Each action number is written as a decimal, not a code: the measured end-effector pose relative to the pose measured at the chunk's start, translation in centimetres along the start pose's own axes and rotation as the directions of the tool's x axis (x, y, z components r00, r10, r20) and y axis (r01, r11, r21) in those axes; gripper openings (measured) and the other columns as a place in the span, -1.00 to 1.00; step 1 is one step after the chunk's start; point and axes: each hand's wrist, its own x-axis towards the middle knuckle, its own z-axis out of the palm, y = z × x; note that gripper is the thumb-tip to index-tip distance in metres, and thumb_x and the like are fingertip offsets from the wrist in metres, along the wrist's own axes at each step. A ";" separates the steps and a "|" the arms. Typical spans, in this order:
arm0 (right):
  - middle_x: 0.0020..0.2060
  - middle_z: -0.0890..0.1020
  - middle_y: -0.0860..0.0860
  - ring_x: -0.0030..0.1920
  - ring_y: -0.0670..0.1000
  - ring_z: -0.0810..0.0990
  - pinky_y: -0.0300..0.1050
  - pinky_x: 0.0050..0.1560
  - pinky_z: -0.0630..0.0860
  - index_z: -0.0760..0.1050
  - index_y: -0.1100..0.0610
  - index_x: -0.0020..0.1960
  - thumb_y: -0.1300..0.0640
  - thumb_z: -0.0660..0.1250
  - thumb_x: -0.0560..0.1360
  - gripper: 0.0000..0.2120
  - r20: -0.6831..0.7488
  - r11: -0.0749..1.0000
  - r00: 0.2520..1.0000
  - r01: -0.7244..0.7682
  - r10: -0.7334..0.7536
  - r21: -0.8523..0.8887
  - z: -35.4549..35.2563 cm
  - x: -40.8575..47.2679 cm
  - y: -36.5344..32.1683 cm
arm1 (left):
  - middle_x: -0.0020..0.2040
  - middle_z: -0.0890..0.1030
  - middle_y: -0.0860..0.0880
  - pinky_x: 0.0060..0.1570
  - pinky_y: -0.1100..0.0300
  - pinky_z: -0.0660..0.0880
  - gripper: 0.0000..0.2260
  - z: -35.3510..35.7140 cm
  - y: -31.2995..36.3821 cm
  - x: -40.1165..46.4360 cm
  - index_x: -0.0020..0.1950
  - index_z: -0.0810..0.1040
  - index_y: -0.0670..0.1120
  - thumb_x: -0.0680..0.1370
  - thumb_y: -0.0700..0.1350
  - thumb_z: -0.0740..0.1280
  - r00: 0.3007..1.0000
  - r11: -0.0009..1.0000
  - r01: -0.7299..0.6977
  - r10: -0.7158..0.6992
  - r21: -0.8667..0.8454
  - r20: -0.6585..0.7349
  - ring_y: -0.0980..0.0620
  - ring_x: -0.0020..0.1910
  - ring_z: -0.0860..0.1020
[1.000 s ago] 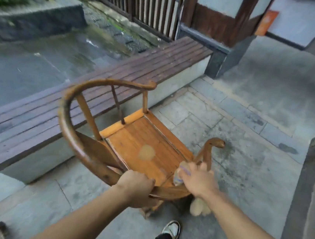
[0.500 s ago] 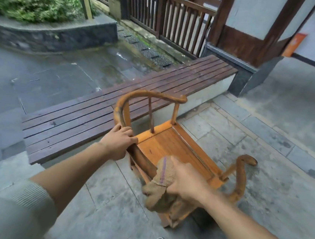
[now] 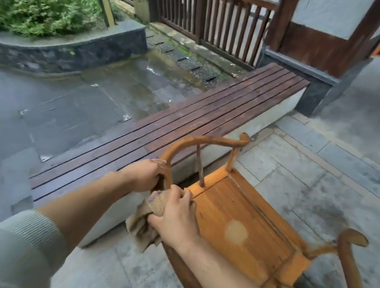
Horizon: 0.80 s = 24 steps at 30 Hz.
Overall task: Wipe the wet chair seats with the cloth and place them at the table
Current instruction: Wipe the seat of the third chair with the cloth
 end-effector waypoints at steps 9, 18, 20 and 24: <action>0.38 0.29 0.17 0.31 0.30 0.39 0.11 0.31 0.39 0.15 0.08 0.52 -0.10 0.49 0.42 -0.18 -0.235 0.910 0.879 -0.402 0.415 0.103 2.8 17.5 -5.7 | 0.57 0.24 -0.02 0.52 0.27 -0.06 -0.40 -3.1 -14.8 16.6 0.49 0.37 -0.03 0.50 -0.44 0.21 0.847 0.871 -0.477 0.420 0.116 0.326 -0.06 0.59 0.09; 0.44 0.24 0.15 0.43 0.24 0.26 0.13 0.42 0.29 0.08 0.10 0.58 -0.18 0.41 0.49 -0.16 -0.310 0.772 0.713 -0.620 0.629 0.142 2.6 27.8 -5.1 | 0.57 0.20 0.08 0.52 -0.02 0.10 -0.39 -3.0 -15.0 29.9 0.49 0.33 0.09 0.52 -0.33 0.35 0.598 0.625 -0.754 0.526 0.202 0.604 0.01 0.59 0.00; 0.43 0.25 0.14 0.41 0.26 0.23 0.17 0.42 0.28 0.12 0.12 0.57 -0.10 0.41 0.49 -0.20 -0.325 0.775 0.707 -0.607 0.627 0.175 2.2 30.1 -3.9 | 0.55 0.23 0.07 0.49 -0.03 0.17 -0.41 -2.9 -14.1 33.1 0.48 0.34 0.07 0.51 -0.30 0.37 0.554 0.566 -0.795 0.530 0.218 0.642 -0.03 0.58 0.06; 0.35 0.30 0.17 0.32 0.28 0.29 0.24 0.38 0.31 0.13 0.16 0.54 -0.03 0.40 0.51 -0.26 -0.297 0.687 0.620 -0.640 0.726 0.345 0.1 34.0 -1.4 | 0.60 0.16 0.05 0.50 -0.02 0.16 -0.42 -2.3 -12.4 38.3 0.49 0.34 0.06 0.53 -0.32 0.34 0.465 0.473 -0.853 0.498 0.220 0.732 -0.04 0.59 0.02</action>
